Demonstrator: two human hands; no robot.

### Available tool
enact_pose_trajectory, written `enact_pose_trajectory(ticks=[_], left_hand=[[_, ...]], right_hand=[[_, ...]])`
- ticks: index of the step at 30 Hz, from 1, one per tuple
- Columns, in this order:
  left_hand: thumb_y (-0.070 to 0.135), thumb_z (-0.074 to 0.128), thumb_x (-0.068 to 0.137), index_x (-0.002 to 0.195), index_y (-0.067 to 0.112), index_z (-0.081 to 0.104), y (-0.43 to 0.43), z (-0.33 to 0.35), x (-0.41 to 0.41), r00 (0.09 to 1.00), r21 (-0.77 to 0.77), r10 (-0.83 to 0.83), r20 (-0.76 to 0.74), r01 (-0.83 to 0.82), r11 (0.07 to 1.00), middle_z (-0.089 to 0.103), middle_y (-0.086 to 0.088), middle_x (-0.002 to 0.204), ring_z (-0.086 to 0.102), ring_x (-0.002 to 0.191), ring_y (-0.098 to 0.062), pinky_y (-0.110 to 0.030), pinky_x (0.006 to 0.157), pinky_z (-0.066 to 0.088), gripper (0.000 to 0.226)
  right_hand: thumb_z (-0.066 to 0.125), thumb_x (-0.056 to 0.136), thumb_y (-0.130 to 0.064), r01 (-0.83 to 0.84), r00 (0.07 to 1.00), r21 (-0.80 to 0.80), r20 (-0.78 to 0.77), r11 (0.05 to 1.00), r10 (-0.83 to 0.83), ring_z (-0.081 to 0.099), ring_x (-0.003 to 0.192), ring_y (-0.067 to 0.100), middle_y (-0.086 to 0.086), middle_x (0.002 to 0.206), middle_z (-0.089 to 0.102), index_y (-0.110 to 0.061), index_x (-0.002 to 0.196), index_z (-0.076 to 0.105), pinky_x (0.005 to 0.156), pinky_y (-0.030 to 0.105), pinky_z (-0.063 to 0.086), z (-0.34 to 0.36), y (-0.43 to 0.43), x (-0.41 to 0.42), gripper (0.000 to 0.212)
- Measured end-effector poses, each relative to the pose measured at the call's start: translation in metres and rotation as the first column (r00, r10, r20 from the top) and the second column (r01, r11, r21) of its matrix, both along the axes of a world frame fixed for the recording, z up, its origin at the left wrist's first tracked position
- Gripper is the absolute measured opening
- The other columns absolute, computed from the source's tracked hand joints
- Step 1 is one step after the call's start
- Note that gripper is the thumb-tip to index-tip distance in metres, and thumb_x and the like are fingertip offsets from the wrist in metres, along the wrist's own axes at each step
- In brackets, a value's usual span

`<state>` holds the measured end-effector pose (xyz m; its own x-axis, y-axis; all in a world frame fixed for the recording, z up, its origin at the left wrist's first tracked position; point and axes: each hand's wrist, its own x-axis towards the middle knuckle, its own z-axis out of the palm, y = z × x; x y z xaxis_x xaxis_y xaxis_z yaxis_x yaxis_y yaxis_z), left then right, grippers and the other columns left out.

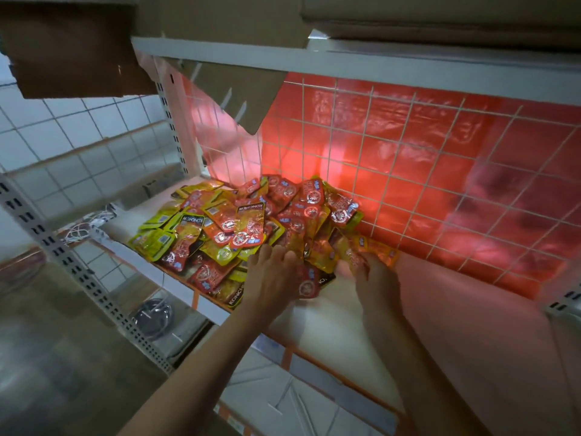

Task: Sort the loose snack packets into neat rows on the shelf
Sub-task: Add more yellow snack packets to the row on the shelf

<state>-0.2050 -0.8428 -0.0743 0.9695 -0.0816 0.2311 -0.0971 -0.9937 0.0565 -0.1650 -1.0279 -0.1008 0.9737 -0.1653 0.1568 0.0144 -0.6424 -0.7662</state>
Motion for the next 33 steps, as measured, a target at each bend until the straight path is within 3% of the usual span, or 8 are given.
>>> enact_pose_trajectory(ticks=[3, 6, 9, 16, 20, 24, 29, 33], left_hand=[[0.024, 0.072, 0.075, 0.080, 0.012, 0.057, -0.011, -0.002, 0.001, 0.989, -0.088, -0.126, 0.083, 0.133, 0.987, 0.059, -0.009, 0.078, 0.060, 0.074, -0.034, -0.034, 0.057, 0.040, 0.019], [0.029, 0.060, 0.087, 0.101, 0.012, 0.056, -0.022, -0.002, 0.002, 0.982, -0.175, -0.141, 0.124, 0.161, 0.971, 0.062, -0.011, 0.094, 0.061, 0.083, -0.034, -0.033, 0.058, 0.041, 0.022], [0.036, 0.070, 0.080, 0.101, 0.009, 0.060, -0.036, 0.000, 0.004, 0.970, -0.325, -0.184, 0.158, 0.227, 0.918, 0.068, -0.012, 0.075, 0.064, 0.064, -0.035, -0.032, 0.048, 0.044, 0.036], [0.008, 0.069, 0.084, 0.093, 0.017, 0.064, -0.090, 0.005, 0.006, 0.929, -0.917, -0.329, -0.169, -0.026, 0.398, 0.071, -0.003, 0.085, 0.067, 0.082, -0.020, -0.042, 0.077, 0.057, 0.013], [-0.009, 0.062, 0.081, 0.106, 0.010, 0.064, -0.129, 0.006, -0.013, 0.859, -0.970, -0.466, -0.212, -0.124, 0.211, 0.071, -0.009, 0.095, 0.066, 0.084, -0.022, -0.036, 0.077, 0.055, 0.032], [-0.014, 0.058, 0.081, 0.114, 0.004, 0.061, -0.170, 0.011, -0.028, 0.800, -0.972, -0.553, -0.234, -0.194, 0.131, 0.069, -0.019, 0.104, 0.066, 0.088, -0.029, -0.039, 0.079, 0.055, 0.037], [-0.010, 0.060, 0.082, 0.110, 0.004, 0.061, -0.243, 0.020, -0.066, 0.674, -0.969, -0.704, -0.224, -0.228, 0.091, 0.068, -0.017, 0.104, 0.066, 0.085, -0.025, -0.025, 0.062, 0.053, 0.031], [-0.006, 0.062, 0.083, 0.104, 0.011, 0.063, -0.305, 0.024, -0.109, 0.594, -0.964, -0.767, -0.242, -0.237, 0.120, 0.067, -0.015, 0.105, 0.067, 0.092, -0.028, -0.032, 0.072, 0.055, 0.027]], right_hand=[[0.056, 0.090, -0.014, -0.002, 1.000, 0.205, 0.000, 0.979, 0.002, 0.061, 0.106, 0.031, 0.012, 0.116, 0.065, -0.014, 0.119, 0.062, 0.089, 0.037, 0.048, 0.006, -0.013, -0.008, 0.029], [0.065, 0.086, -0.010, -0.009, 1.000, 0.321, -0.011, 0.947, 0.014, 0.061, 0.102, 0.021, 0.004, 0.115, 0.064, -0.016, 0.116, 0.059, 0.090, 0.034, 0.048, 0.016, -0.030, -0.019, 0.031], [0.071, 0.066, -0.005, -0.025, 0.999, 0.469, -0.018, 0.883, 0.038, 0.060, 0.095, 0.016, 0.001, 0.111, 0.061, -0.021, 0.110, 0.055, 0.086, 0.036, 0.050, 0.023, -0.045, -0.038, 0.049], [0.071, 0.077, -0.002, 0.221, 0.970, 0.525, -0.029, 0.822, -0.242, 0.061, 0.078, 0.017, 0.004, 0.089, 0.066, -0.019, 0.089, 0.062, 0.069, 0.033, 0.053, 0.022, -0.091, -0.082, 0.023], [0.071, 0.081, -0.008, 0.266, 0.928, 0.687, 0.009, 0.677, -0.373, 0.062, 0.076, 0.018, 0.008, 0.084, 0.067, -0.012, 0.089, 0.066, 0.066, 0.033, 0.053, 0.025, -0.121, -0.115, 0.010], [0.071, 0.083, -0.014, 0.329, 0.871, 0.768, -0.023, 0.549, -0.490, 0.065, 0.088, 0.024, 0.010, 0.097, 0.068, -0.005, 0.106, 0.062, 0.076, 0.038, 0.053, 0.030, -0.155, -0.141, 0.026], [0.070, 0.085, -0.029, 0.420, 0.810, 0.780, -0.091, 0.465, -0.579, 0.070, 0.087, 0.031, 0.014, 0.097, 0.071, -0.005, 0.105, 0.064, 0.080, 0.047, 0.057, 0.033, -0.212, -0.194, 0.032], [0.073, 0.071, -0.046, 0.476, 0.786, 0.753, -0.133, 0.454, -0.604, 0.069, 0.088, 0.035, 0.013, 0.094, 0.072, -0.013, 0.096, 0.069, 0.081, 0.059, 0.054, 0.032, -0.266, -0.241, 0.042]])
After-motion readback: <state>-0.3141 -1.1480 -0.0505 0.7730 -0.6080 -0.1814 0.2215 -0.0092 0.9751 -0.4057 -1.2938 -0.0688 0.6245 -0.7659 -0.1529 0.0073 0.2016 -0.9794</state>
